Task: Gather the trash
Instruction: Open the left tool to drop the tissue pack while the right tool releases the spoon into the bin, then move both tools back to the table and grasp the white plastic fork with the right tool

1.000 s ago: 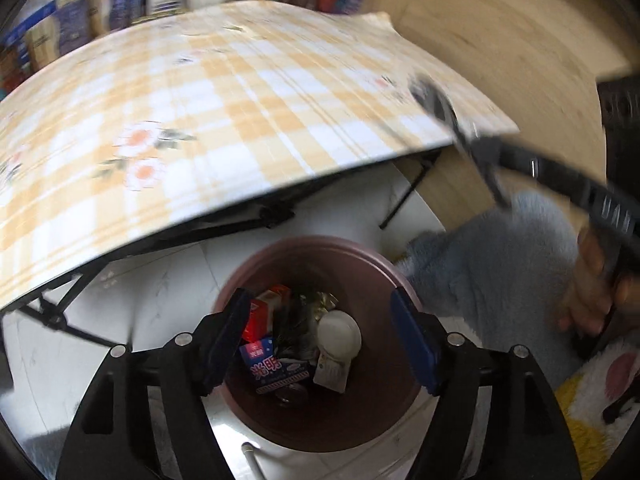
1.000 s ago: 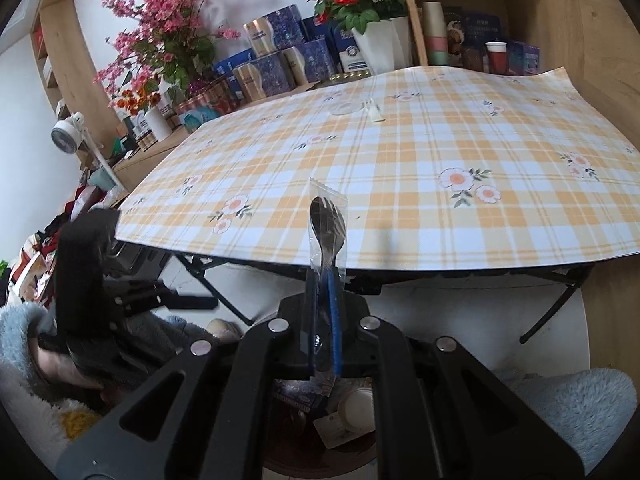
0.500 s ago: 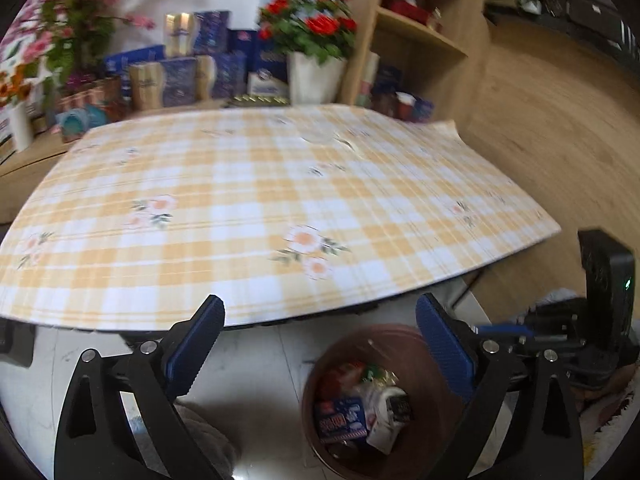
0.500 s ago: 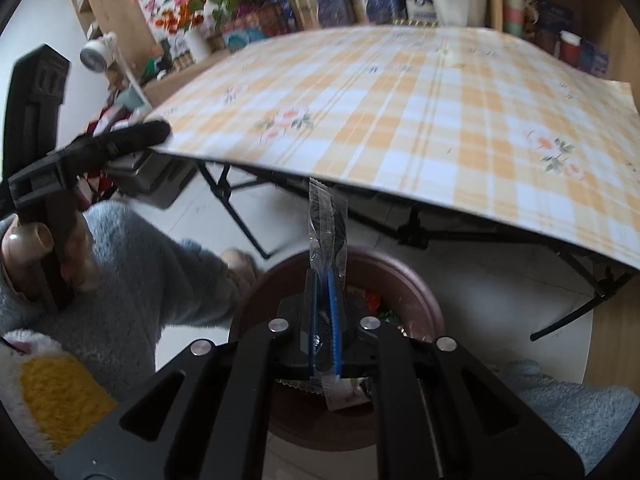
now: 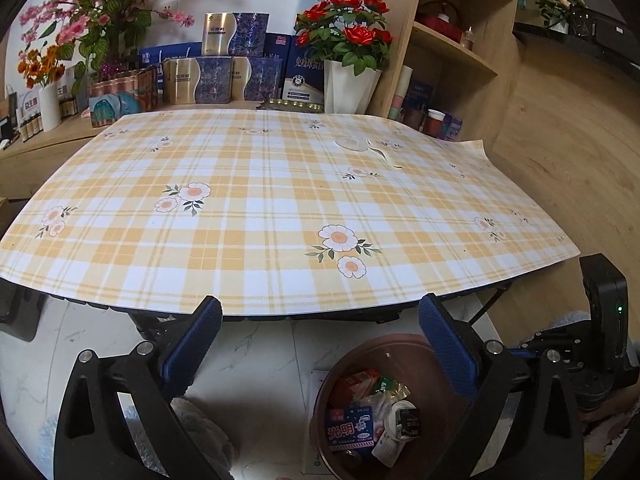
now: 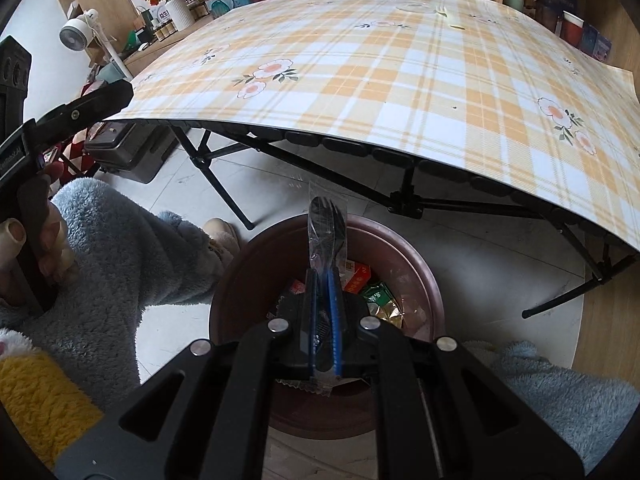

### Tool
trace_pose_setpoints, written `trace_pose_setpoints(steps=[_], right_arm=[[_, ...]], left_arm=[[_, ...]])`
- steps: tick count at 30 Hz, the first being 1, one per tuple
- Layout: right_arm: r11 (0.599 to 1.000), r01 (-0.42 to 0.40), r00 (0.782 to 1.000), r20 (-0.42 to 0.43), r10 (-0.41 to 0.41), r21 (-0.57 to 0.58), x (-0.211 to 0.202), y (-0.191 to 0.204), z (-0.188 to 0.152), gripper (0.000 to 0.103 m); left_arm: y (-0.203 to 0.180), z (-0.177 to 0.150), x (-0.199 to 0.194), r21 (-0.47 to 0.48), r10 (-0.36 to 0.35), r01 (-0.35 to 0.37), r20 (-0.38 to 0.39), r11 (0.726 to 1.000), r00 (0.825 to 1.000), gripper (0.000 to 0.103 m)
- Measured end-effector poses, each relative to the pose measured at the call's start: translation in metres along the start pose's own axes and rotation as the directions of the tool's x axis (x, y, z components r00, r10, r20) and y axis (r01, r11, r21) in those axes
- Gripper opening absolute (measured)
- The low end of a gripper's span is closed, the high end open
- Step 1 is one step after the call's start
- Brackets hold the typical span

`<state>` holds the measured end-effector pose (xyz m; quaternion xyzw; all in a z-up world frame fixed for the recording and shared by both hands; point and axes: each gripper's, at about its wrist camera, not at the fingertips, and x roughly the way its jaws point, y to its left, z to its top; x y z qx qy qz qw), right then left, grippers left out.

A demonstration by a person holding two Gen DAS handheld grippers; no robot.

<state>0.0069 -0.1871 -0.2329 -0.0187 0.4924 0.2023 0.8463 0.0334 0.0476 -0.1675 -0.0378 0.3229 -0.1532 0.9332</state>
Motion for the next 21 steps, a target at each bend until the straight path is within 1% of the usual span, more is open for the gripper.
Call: trace_pose_setpoints(steps=[6, 7, 9, 10, 11, 12, 13, 14, 15, 17, 21], right_arm=[[1.000, 0.017, 1.000, -0.007, -0.017, 0.016, 0.002, -0.005, 0.001, 0.011], [1.000, 0.022, 1.000, -0.009, -0.021, 0.021, 0.002, -0.006, 0.001, 0.014], [0.998, 0.044, 0.999, -0.010, -0.044, 0.036, 0.002, -0.009, 0.002, 0.040], [0.998, 0.050, 0.999, 0.001, -0.050, 0.044, 0.000, -0.010, 0.002, 0.067], [0.997, 0.053, 0.998, 0.018, -0.054, 0.049, -0.003, -0.010, 0.002, 0.075], [0.997, 0.058, 0.998, 0.032, -0.060, 0.052, -0.006, -0.010, 0.002, 0.078], [0.997, 0.062, 0.997, 0.036, -0.064, 0.054, -0.006, -0.011, 0.003, 0.086], [0.996, 0.071, 0.997, 0.036, -0.073, 0.060, -0.007, -0.012, 0.003, 0.089], [0.995, 0.077, 0.996, 0.035, -0.080, 0.065, -0.007, -0.013, 0.003, 0.090], [0.993, 0.081, 0.996, 0.028, -0.084, 0.082, -0.006, -0.017, 0.004, 0.095], [0.990, 0.085, 0.995, 0.038, -0.090, 0.110, -0.009, -0.021, 0.006, 0.097]], left_arm=[[-0.003, 0.000, 0.001, 0.014, 0.002, -0.002, -0.001, 1.000, 1.000, 0.097], [-0.003, -0.001, 0.001, 0.016, 0.003, -0.003, -0.002, 1.000, 1.000, 0.097], [-0.004, -0.001, 0.001, 0.021, 0.004, -0.004, -0.004, 1.000, 1.000, 0.097], [-0.004, -0.001, 0.002, 0.023, 0.004, -0.004, -0.006, 1.000, 1.000, 0.097], [-0.005, -0.001, 0.002, 0.025, 0.005, -0.005, -0.007, 1.000, 1.000, 0.097], [-0.005, -0.001, 0.002, 0.027, 0.006, -0.006, -0.008, 1.000, 1.000, 0.097], [-0.006, -0.001, 0.002, 0.029, 0.007, -0.007, -0.009, 1.000, 1.000, 0.097], [-0.006, -0.001, 0.003, 0.032, 0.008, -0.008, -0.010, 0.999, 1.000, 0.097], [-0.006, -0.001, 0.003, 0.033, 0.009, -0.008, -0.011, 0.999, 1.000, 0.097], [-0.007, -0.001, 0.004, 0.036, 0.010, -0.009, -0.016, 0.999, 1.000, 0.097], [-0.008, -0.001, 0.006, 0.044, 0.015, -0.014, -0.027, 0.999, 1.000, 0.097]])
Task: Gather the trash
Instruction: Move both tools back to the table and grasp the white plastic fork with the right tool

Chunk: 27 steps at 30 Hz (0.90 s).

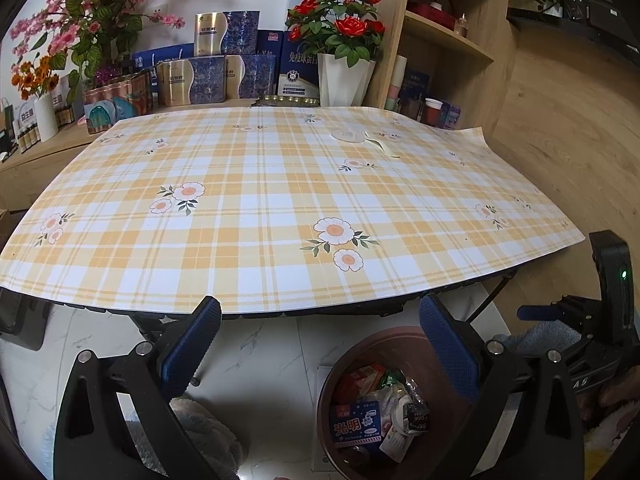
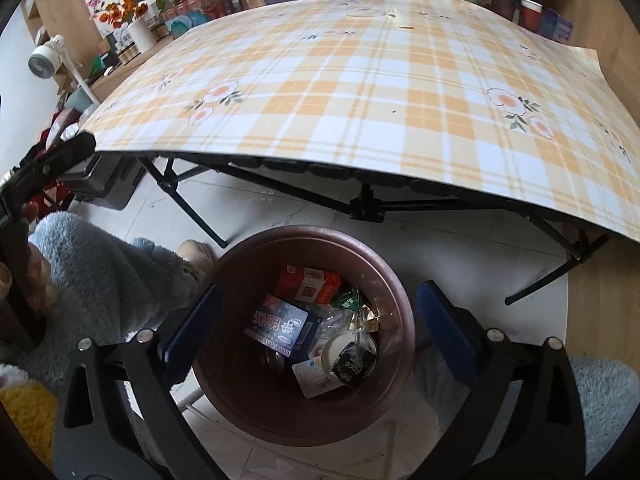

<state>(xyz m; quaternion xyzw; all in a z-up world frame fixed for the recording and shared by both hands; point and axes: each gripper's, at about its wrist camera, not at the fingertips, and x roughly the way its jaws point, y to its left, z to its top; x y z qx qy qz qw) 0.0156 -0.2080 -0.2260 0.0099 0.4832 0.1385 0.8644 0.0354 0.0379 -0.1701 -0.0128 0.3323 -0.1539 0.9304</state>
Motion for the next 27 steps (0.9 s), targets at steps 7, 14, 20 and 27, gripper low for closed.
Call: trace_pose_setpoints(steps=[7, 14, 20, 27], right_arm=[[0.995, -0.047, 0.995, 0.096, 0.038, 0.087, -0.020, -0.024, 0.024, 0.097], [0.984, -0.092, 0.968, 0.247, 0.053, 0.151, -0.057, -0.059, 0.067, 0.097], [0.992, -0.018, 0.954, 0.299, -0.019, 0.121, -0.062, -0.080, 0.102, 0.097], [0.992, 0.079, 0.966, 0.239, -0.100, 0.096, -0.039, -0.101, 0.134, 0.097]], left_arm=[[-0.012, 0.023, 0.002, 0.107, 0.002, -0.006, 0.034, 0.994, 0.999, 0.097], [-0.024, 0.071, 0.008, 0.118, -0.016, 0.002, 0.116, 0.993, 0.993, 0.097], [-0.031, 0.103, 0.019, 0.126, -0.027, 0.008, 0.151, 0.992, 0.988, 0.097], [-0.028, 0.126, 0.040, 0.148, -0.020, -0.003, 0.155, 0.989, 0.988, 0.097]])
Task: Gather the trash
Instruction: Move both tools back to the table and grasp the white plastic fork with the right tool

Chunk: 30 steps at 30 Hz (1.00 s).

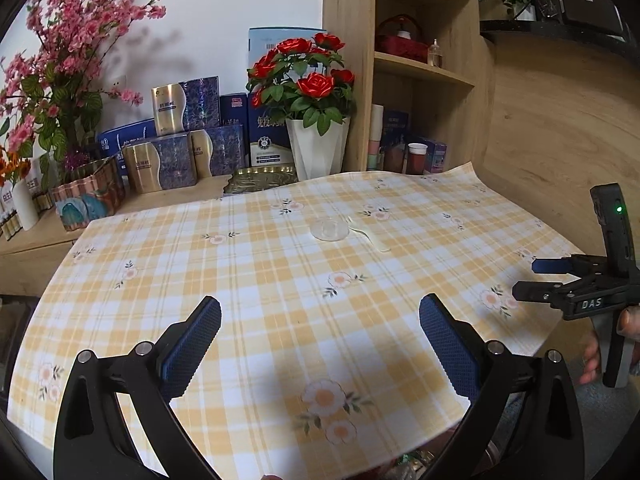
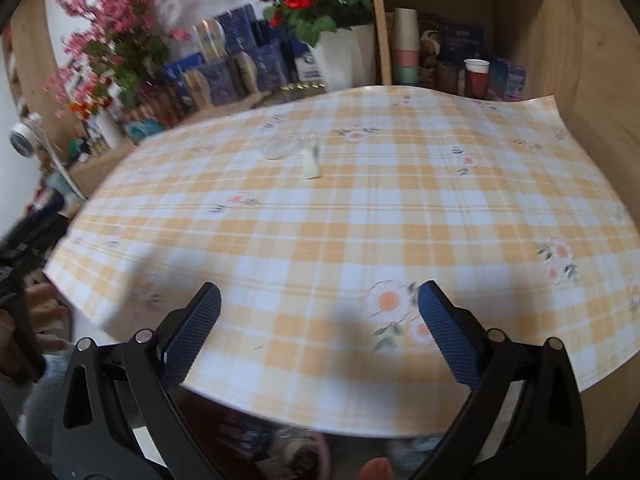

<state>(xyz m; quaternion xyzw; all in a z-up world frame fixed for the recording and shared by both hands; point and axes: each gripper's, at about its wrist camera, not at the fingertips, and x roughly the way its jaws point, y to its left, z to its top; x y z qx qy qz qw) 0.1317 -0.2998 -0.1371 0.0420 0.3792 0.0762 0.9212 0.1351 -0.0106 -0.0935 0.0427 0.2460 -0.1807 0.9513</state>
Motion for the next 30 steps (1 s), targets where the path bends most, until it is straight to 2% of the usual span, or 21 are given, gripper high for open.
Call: trace_pose_setpoints(steps=[5, 13, 15, 16, 23, 27, 30], right_arm=[[0.998, 0.047, 0.998, -0.045, -0.048, -0.032, 0.028, -0.013, 0.013, 0.097], [0.999, 0.020, 0.998, -0.062, -0.023, -0.046, 0.074, -0.033, 0.049, 0.096], [0.999, 0.011, 0.998, -0.057, -0.014, -0.052, 0.089, -0.034, 0.064, 0.090], [0.999, 0.006, 0.998, -0.060, -0.010, -0.053, 0.094, -0.034, 0.068, 0.084], [0.998, -0.018, 0.996, -0.090, 0.012, -0.059, 0.147, -0.023, 0.110, 0.071], [0.995, -0.042, 0.992, -0.126, 0.032, -0.085, 0.178, -0.006, 0.129, 0.066], [0.992, -0.066, 0.986, -0.161, 0.048, -0.110, 0.198, 0.007, 0.140, 0.058]], left_arm=[[0.008, 0.007, 0.023, 0.007, 0.014, -0.014, -0.013, 1.000, 1.000, 0.097], [0.024, 0.017, 0.062, -0.014, 0.036, -0.037, -0.056, 0.999, 0.998, 0.097], [0.028, 0.018, 0.069, -0.024, 0.047, -0.049, -0.071, 0.999, 0.996, 0.097], [0.030, 0.019, 0.074, -0.032, 0.050, -0.053, -0.081, 0.998, 0.995, 0.097], [0.048, 0.021, 0.095, -0.116, 0.052, -0.065, -0.118, 0.991, 0.992, 0.097], [0.051, 0.022, 0.107, -0.134, 0.041, -0.060, -0.142, 0.989, 0.989, 0.097], [0.054, 0.023, 0.115, -0.137, 0.033, -0.054, -0.150, 0.989, 0.988, 0.097]])
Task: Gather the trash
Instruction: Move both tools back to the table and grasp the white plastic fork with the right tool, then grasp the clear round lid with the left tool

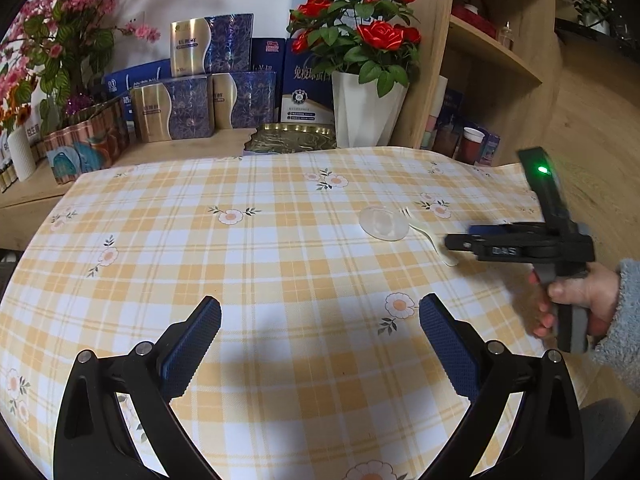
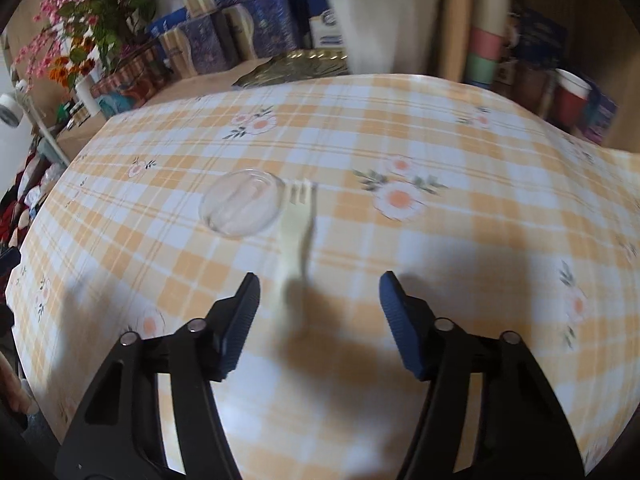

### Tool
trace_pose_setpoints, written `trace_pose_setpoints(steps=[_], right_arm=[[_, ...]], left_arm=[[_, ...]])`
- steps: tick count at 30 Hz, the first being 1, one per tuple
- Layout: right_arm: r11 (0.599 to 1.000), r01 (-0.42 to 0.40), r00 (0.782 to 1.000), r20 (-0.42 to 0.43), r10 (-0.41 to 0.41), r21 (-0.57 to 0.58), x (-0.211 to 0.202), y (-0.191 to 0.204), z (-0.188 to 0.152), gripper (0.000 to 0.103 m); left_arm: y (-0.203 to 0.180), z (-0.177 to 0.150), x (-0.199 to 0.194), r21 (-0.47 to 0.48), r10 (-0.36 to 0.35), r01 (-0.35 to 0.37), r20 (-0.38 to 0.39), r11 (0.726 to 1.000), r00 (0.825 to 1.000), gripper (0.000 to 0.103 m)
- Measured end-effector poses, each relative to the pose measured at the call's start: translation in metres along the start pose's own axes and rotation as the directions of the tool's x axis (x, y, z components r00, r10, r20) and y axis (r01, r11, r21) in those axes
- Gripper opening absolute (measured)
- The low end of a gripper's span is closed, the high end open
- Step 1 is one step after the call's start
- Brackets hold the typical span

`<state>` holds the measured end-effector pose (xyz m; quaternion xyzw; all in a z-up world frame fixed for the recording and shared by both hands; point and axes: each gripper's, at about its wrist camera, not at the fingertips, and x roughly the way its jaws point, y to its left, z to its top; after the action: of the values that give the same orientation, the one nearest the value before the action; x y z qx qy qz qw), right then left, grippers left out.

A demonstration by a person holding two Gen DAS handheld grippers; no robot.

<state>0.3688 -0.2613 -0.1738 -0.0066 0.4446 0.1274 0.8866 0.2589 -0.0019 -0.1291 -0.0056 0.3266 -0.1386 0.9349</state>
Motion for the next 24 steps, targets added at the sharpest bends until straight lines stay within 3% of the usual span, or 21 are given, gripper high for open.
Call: trace_pose_setpoints(steps=[6, 12, 15, 20, 24], right_arm=[[0.999, -0.021, 0.999, -0.047, 0.020, -0.027, 0.024, 0.011, 0.019, 0.044], [0.997, 0.004, 0.999, -0.047, -0.008, -0.076, 0.029, 0.015, 0.020, 0.018], [0.998, -0.006, 0.999, -0.034, 0.004, -0.070, 0.026, 0.011, 0.018, 0.018], [1.000, -0.017, 0.998, 0.058, 0.018, -0.018, -0.001, -0.002, 0.010, 0.018], [1.000, -0.024, 0.995, 0.102, 0.022, 0.016, -0.023, -0.018, -0.001, 0.018]], left_arm=[[-0.002, 0.007, 0.012, 0.034, -0.002, 0.002, -0.006, 0.999, 1.000, 0.097], [-0.008, 0.013, 0.026, 0.051, -0.021, 0.022, -0.025, 0.998, 0.999, 0.097], [-0.013, 0.016, 0.036, 0.054, -0.041, 0.043, -0.049, 0.998, 0.998, 0.097], [-0.026, 0.030, 0.066, 0.075, -0.073, 0.081, -0.095, 0.994, 0.993, 0.097], [-0.046, 0.054, 0.112, 0.112, -0.089, 0.107, -0.154, 0.988, 0.984, 0.097]])
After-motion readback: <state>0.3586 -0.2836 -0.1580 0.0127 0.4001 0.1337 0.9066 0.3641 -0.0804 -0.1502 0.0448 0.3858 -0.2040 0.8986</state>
